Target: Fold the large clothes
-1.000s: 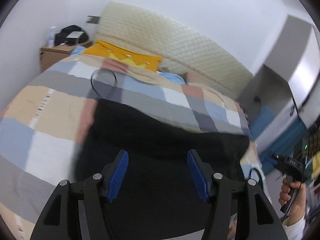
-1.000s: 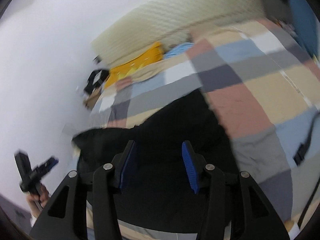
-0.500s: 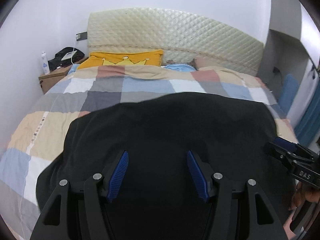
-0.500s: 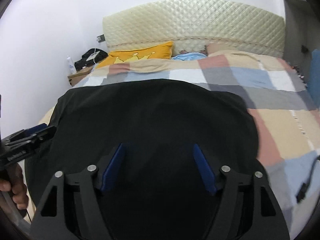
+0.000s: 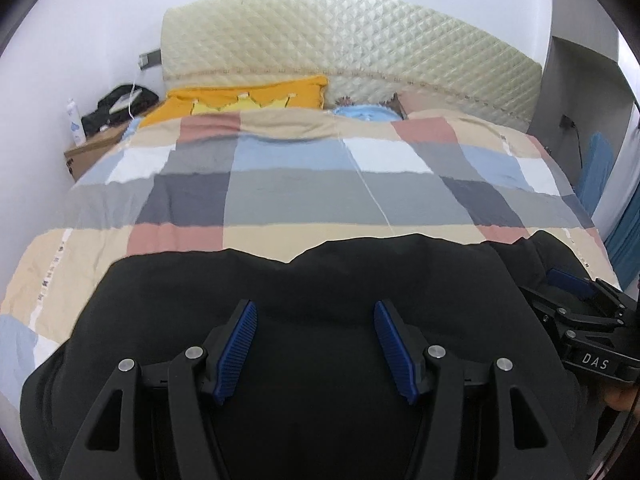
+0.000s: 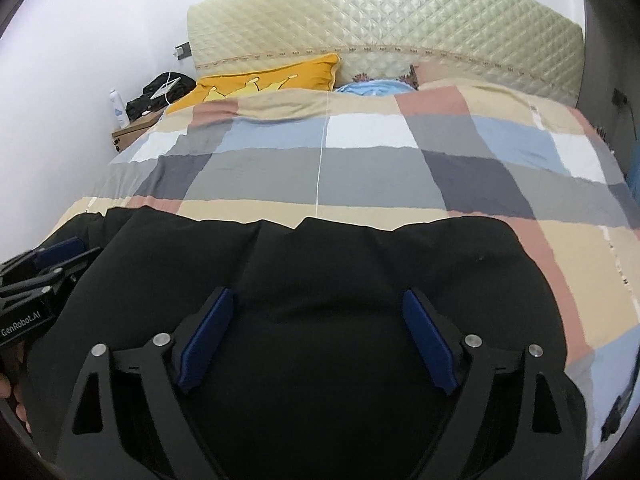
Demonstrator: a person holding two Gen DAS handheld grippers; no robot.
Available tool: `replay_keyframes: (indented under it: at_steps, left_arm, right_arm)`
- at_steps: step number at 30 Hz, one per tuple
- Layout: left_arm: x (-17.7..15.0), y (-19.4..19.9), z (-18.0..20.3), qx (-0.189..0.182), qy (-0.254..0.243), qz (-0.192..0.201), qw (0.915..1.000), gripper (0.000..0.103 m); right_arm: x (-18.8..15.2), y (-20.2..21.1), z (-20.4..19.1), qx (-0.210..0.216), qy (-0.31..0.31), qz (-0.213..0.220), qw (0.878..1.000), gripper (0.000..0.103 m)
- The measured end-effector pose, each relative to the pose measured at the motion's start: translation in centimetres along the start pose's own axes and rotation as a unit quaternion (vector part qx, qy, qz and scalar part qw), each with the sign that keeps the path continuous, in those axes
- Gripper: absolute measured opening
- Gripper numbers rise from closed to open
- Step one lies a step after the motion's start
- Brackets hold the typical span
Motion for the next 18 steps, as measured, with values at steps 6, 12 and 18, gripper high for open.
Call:
replay_keyframes:
  at_steps: [6,12,18]
  left_arm:
    - [0.3,-1.9,-0.3,0.0,-0.006,-0.032,0.9995,0.062]
    - [0.3,-3.9,-0.8,-0.008,0.002,-0.051,0.9987,0.063]
    - [0.4,-5.5,-0.9,-0.009,0.004,-0.061,0.9981,0.064]
  right_arm:
    - [0.0,-1.3,0.2,0.017,-0.014,-0.025,0.999,0.091]
    - [0.3,-3.0,0.6,0.024,-0.029,-0.039,0.999,0.098]
    - [0.4,-4.5,0.8,0.026,-0.037,-0.043,0.998,0.1]
Point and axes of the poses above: each gripper's, at about its wrist camera, not at the fingertips, and y roughly against the way its jaws point, z to its right, x to its top, the point moved 5 cm from there along -y, roughly the way its jaws point, and after that the axes turned 13 degrees about -x, right-handed, at the moved point
